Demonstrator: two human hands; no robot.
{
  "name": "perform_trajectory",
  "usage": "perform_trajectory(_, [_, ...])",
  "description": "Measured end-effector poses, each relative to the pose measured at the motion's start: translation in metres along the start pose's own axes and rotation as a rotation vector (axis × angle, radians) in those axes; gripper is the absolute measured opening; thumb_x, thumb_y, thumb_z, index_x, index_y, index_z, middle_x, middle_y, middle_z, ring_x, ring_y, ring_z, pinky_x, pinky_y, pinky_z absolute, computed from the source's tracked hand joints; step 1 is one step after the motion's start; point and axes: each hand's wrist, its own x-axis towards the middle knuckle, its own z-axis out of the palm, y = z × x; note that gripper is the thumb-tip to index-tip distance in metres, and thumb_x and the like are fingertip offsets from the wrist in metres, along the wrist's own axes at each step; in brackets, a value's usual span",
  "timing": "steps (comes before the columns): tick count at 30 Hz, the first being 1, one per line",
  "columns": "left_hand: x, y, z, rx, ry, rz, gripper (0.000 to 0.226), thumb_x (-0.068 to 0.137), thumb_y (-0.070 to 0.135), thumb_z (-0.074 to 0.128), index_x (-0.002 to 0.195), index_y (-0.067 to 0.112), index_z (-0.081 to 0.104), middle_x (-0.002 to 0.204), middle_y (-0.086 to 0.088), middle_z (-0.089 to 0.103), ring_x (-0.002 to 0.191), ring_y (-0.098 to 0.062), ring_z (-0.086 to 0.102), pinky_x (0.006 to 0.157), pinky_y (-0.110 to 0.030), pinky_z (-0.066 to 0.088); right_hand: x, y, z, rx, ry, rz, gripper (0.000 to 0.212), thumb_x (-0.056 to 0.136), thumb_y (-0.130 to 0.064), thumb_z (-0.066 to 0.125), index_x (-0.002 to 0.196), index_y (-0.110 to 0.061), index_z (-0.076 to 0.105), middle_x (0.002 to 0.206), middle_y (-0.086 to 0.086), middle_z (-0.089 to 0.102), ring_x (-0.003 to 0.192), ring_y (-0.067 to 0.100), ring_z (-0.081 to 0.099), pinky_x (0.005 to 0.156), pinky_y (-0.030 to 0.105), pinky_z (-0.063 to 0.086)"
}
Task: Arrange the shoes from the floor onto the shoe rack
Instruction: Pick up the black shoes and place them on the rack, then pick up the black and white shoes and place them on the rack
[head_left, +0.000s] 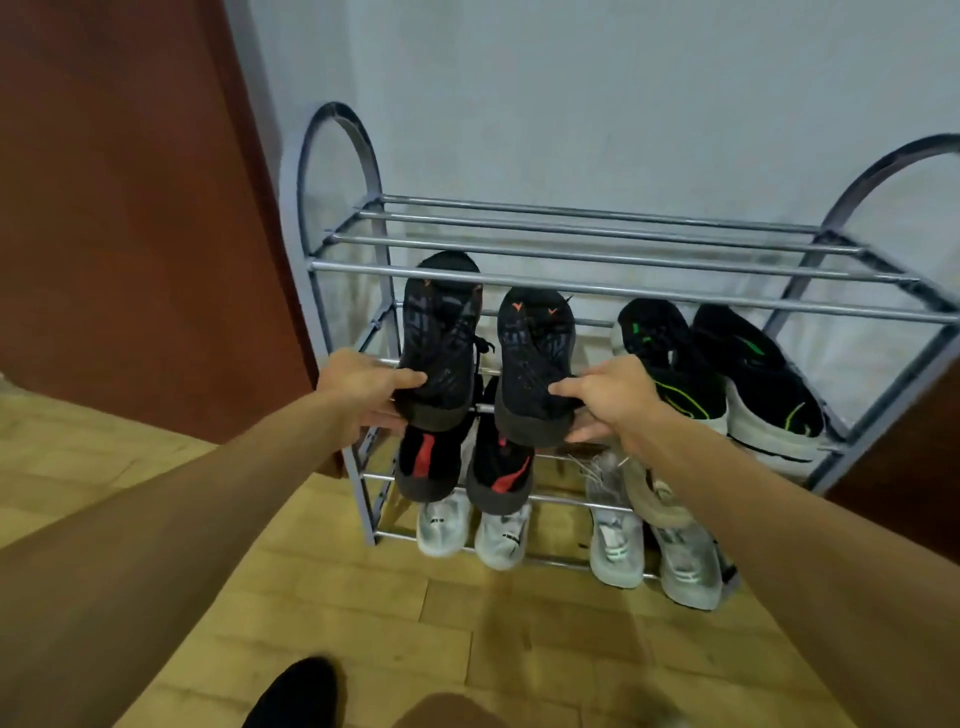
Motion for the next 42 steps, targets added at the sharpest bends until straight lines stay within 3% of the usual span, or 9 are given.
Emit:
perform_trajectory(7, [0.031, 0.009, 0.014, 0.118, 0.02, -0.005, 0.035, 0.085, 0.021, 0.069, 0.106, -0.006, 0.062, 0.096, -0.023, 0.071, 0.08, -0.035, 0.072, 0.062, -0.037, 0.062, 0.025, -0.004, 0.009, -0.112, 0.02, -0.063, 0.018, 0.085, -0.019, 0.071, 0.085, -0.003, 0.064, 0.096, 0.017, 0.07, 0.079, 0.038, 0.073, 0.066, 0.042, 0.062])
perform_trajectory(14, [0.015, 0.003, 0.013, 0.151, 0.007, 0.009, 0.048, 0.093, 0.037, 0.056, 0.121, -0.002, 0.056, 0.107, -0.018, 0.062, 0.086, -0.031, 0.063, 0.075, -0.038, 0.053, 0.008, -0.008, 0.012, -0.589, 0.012, -0.153, 0.05, 0.097, -0.042, 0.048, 0.06, -0.008, 0.048, 0.056, 0.006, 0.05, 0.079, 0.036, 0.066, 0.08, 0.045, 0.057])
perform_trajectory(20, [-0.033, -0.002, -0.01, 0.052, -0.029, 0.021, 0.051, 0.092, 0.035, 0.06, 0.132, 0.005, 0.05, 0.127, -0.012, 0.054, 0.1, -0.029, 0.061, 0.078, -0.037, 0.05, -0.024, -0.002, 0.018, -0.465, 0.085, -0.07, 0.039, 0.093, -0.028, 0.055, 0.119, 0.0, 0.051, 0.115, 0.016, 0.059, 0.084, 0.03, 0.065, 0.066, 0.042, 0.062])
perform_trajectory(25, [-0.088, -0.028, -0.051, 0.135, -0.104, 0.036, 0.026, 0.091, 0.036, 0.061, 0.098, 0.011, 0.062, 0.102, -0.01, 0.061, 0.086, -0.025, 0.062, 0.078, -0.036, 0.053, -0.076, 0.0, 0.047, -0.631, 0.174, -0.123, 0.056, 0.087, -0.016, 0.056, 0.137, -0.002, 0.036, 0.147, 0.017, 0.024, 0.118, 0.04, 0.05, 0.099, 0.047, 0.046])
perform_trajectory(29, [-0.13, -0.073, -0.096, 0.264, -0.138, 0.017, 0.036, 0.091, 0.038, 0.06, 0.111, 0.008, 0.062, 0.104, -0.007, 0.063, 0.091, -0.024, 0.064, 0.078, -0.033, 0.053, -0.124, 0.006, 0.093, -0.771, -0.027, -0.178, 0.012, 0.089, -0.018, 0.052, 0.086, -0.006, 0.053, 0.131, 0.02, 0.045, 0.101, 0.035, 0.051, 0.075, 0.036, 0.044])
perform_trajectory(31, [-0.15, -0.103, -0.117, 0.278, -0.141, -0.005, 0.033, 0.092, 0.033, 0.059, 0.114, 0.009, 0.061, 0.107, -0.007, 0.061, 0.093, -0.024, 0.064, 0.078, -0.033, 0.054, -0.147, 0.014, 0.122, -0.862, -0.165, -0.196, 0.021, 0.087, -0.017, 0.053, 0.069, -0.006, 0.048, 0.104, 0.02, 0.059, 0.073, 0.029, 0.053, 0.054, 0.03, 0.04])
perform_trajectory(34, [-0.179, -0.15, -0.141, 0.217, -0.085, -0.028, 0.024, 0.093, 0.025, 0.059, 0.108, 0.008, 0.066, 0.104, -0.008, 0.064, 0.087, -0.019, 0.063, 0.083, -0.036, 0.054, -0.185, 0.033, 0.162, -0.936, -0.323, -0.185, 0.029, 0.087, -0.008, 0.051, 0.059, -0.006, 0.044, 0.062, 0.009, 0.046, 0.048, 0.019, 0.041, 0.039, 0.022, 0.032])
perform_trajectory(39, [-0.216, -0.239, -0.168, 0.233, -0.165, -0.187, 0.026, 0.091, 0.031, 0.059, 0.111, 0.013, 0.064, 0.108, -0.006, 0.065, 0.097, -0.021, 0.064, 0.089, -0.036, 0.053, -0.24, 0.09, 0.234, -1.012, -0.547, -0.094, 0.031, 0.09, -0.015, 0.056, 0.063, -0.01, 0.043, 0.065, 0.005, 0.045, 0.054, 0.017, 0.045, 0.046, 0.026, 0.035])
perform_trajectory(42, [-0.233, -0.288, -0.181, 0.248, -0.16, -0.271, 0.033, 0.09, 0.029, 0.06, 0.117, 0.011, 0.061, 0.111, -0.006, 0.064, 0.096, -0.021, 0.063, 0.077, -0.028, 0.052, -0.264, 0.121, 0.264, -1.045, -0.641, -0.029, 0.023, 0.092, -0.019, 0.055, 0.073, -0.008, 0.048, 0.069, 0.005, 0.046, 0.056, 0.017, 0.045, 0.047, 0.025, 0.035])
